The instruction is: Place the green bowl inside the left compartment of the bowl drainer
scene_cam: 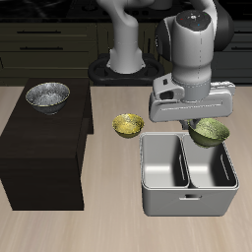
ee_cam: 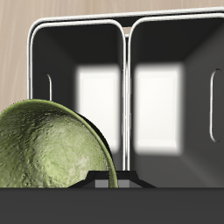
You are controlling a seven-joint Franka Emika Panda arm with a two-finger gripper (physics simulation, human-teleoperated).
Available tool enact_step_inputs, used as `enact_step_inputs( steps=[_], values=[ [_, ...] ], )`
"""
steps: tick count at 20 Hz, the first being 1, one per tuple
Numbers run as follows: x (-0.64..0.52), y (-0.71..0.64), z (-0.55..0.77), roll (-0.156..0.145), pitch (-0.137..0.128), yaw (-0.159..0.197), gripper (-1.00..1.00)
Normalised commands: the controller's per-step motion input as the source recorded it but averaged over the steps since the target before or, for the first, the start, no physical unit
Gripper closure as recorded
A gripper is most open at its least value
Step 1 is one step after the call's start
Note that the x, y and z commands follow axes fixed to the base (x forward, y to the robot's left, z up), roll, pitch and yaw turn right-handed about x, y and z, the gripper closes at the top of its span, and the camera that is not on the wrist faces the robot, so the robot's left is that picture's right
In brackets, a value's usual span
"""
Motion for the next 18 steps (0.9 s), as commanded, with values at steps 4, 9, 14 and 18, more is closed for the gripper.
enact_step_inputs(
  steps=[4,9,14,18],
  values=[
    [0.02,-0.02,-0.09,-0.016,0.011,0.035,1.00],
    [-0.04,0.02,-0.18,0.019,0.030,0.026,-1.00],
    [-0.02,-0.04,0.00,0.008,-0.002,0.001,-1.00],
    [-0.11,0.01,0.14,0.003,-0.023,0.007,-1.00]
  ],
)
